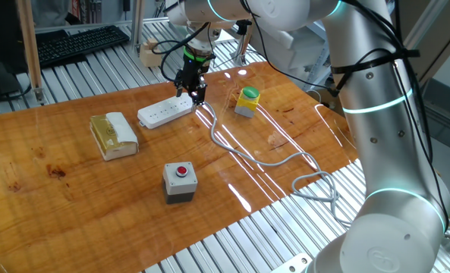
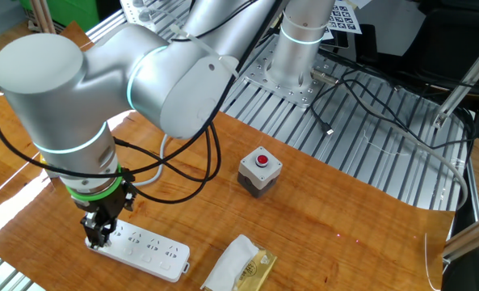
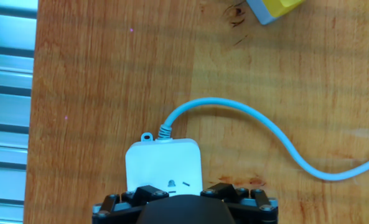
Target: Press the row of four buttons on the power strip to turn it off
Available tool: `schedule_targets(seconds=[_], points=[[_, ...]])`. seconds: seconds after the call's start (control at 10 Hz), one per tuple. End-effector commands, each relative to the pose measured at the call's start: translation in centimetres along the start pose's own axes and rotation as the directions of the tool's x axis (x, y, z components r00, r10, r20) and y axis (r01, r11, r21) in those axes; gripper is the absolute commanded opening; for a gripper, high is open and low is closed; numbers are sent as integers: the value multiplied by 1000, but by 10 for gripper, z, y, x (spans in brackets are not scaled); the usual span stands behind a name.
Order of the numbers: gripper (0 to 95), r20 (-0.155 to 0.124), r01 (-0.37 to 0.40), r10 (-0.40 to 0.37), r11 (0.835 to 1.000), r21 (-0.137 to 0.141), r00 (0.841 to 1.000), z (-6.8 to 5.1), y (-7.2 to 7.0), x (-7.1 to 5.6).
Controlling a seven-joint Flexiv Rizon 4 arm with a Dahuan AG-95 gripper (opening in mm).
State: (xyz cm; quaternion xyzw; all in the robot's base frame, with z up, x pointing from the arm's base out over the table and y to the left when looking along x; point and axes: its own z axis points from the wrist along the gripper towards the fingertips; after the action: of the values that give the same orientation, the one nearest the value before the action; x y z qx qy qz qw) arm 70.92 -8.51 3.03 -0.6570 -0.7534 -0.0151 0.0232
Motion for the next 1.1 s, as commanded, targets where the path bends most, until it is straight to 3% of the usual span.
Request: schedule_targets(seconds=[0.1,1.1], points=[[760,-2,-2,2,1000,1,1000,0,1,0],[760,-16,-9,9,1000,-29,1000,2,1,0]])
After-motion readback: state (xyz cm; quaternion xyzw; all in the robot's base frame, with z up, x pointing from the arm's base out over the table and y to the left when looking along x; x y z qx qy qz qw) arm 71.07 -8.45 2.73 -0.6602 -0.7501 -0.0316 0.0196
